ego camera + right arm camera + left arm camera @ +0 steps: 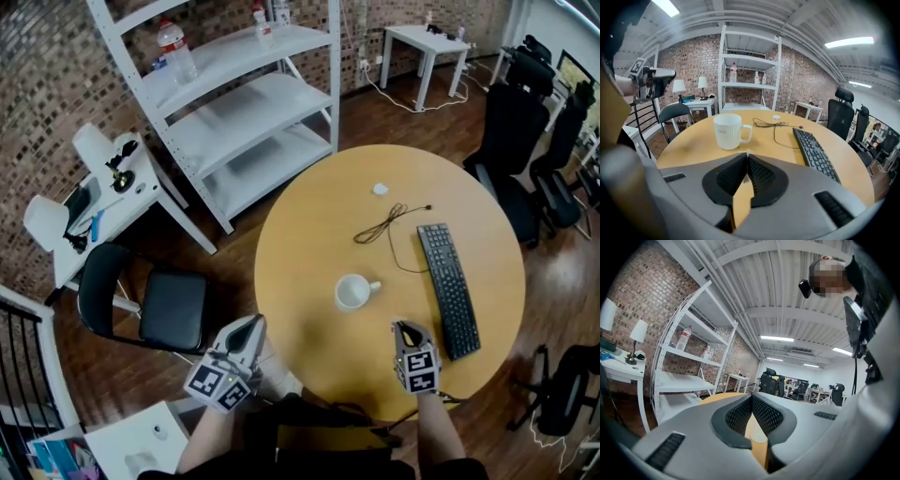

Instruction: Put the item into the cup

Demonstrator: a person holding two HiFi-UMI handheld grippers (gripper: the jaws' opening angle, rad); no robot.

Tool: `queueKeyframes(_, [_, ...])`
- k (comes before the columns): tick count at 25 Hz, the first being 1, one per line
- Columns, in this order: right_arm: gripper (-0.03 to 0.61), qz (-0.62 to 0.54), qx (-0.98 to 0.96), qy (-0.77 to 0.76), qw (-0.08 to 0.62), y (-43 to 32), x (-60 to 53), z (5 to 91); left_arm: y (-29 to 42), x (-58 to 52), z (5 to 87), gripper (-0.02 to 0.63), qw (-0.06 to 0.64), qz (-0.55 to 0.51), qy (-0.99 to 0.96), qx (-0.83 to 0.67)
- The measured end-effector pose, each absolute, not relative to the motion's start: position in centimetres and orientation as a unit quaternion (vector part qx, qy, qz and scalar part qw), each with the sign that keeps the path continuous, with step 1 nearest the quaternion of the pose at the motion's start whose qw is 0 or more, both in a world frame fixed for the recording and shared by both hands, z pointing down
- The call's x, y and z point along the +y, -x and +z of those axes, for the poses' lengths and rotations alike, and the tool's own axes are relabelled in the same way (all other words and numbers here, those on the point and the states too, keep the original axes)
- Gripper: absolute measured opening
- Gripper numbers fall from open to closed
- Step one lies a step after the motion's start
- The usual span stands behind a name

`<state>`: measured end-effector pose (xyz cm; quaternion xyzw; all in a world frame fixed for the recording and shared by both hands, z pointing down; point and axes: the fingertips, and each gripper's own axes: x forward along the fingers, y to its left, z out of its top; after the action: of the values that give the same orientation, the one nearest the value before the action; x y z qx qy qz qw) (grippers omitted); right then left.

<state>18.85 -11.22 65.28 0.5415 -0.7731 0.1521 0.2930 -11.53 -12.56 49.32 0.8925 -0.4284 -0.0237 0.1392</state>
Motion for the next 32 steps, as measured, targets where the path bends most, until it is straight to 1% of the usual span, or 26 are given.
queueKeyframes(5, [0.015, 0.101, -0.795, -0.545, 0.246, -17.2, -14.1, 58.7, 11.0, -13.5, 48.2, 0.003, 0.131, -0.044, -0.898, -0.418])
queueKeyframes(10, [0.015, 0.072, -0.820, -0.525, 0.218, -13.9, -16.7, 55.0, 13.0, -13.8, 47.8, 0.003, 0.124, -0.061, -0.888, -0.439])
queueKeyframes(22, [0.015, 0.062, -0.841, -0.477, 0.245, -8.8, -20.3, 57.2, 19.8, -13.2, 49.3, 0.003, 0.130, -0.078, -0.845, -0.512])
queueKeyframes(32, [0.017, 0.064, -0.833, -0.491, 0.245, -8.8, -21.1, 57.8, 21.1, -12.3, 50.0, 0.003, 0.141, -0.070, -0.838, -0.523])
